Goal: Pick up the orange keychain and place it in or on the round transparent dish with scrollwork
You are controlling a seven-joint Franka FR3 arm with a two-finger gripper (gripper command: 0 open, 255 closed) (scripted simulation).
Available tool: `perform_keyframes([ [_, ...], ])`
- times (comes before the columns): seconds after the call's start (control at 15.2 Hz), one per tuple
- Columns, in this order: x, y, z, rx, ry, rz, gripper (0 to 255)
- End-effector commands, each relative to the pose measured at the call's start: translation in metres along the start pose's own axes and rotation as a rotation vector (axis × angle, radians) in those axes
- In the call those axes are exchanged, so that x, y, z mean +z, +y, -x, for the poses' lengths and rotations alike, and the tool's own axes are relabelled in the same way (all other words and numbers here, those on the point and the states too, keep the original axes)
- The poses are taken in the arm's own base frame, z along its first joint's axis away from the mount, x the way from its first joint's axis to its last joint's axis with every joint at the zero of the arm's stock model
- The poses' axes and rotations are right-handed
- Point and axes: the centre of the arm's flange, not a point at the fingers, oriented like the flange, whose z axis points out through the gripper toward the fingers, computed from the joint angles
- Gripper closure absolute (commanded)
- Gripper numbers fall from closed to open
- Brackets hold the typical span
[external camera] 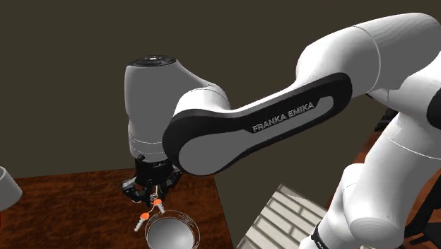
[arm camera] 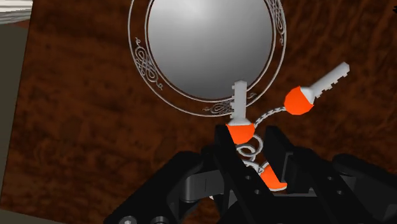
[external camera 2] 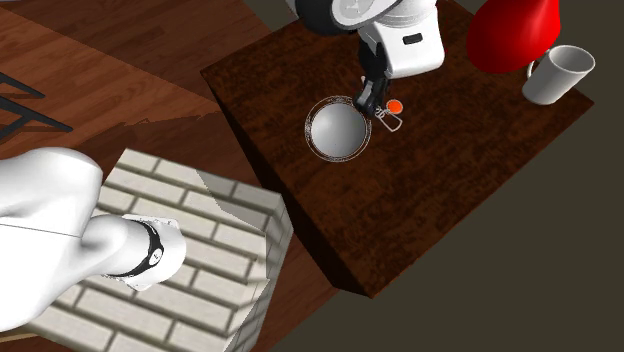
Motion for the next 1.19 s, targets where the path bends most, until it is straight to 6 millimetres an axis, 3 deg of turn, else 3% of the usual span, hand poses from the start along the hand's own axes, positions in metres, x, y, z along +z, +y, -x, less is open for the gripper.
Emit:
perform_keyframes([
  [0.0, -0.004, 0.011, 0.024, 0.002, 0.0, 0.0, 255],
  [0.2, -0.009, 0.023, 0.06, 0.002, 0.0, 0.0, 255],
  [1.12, 0.064, 0.026, 0.065, 0.002, 0.0, 0.0, 255],
])
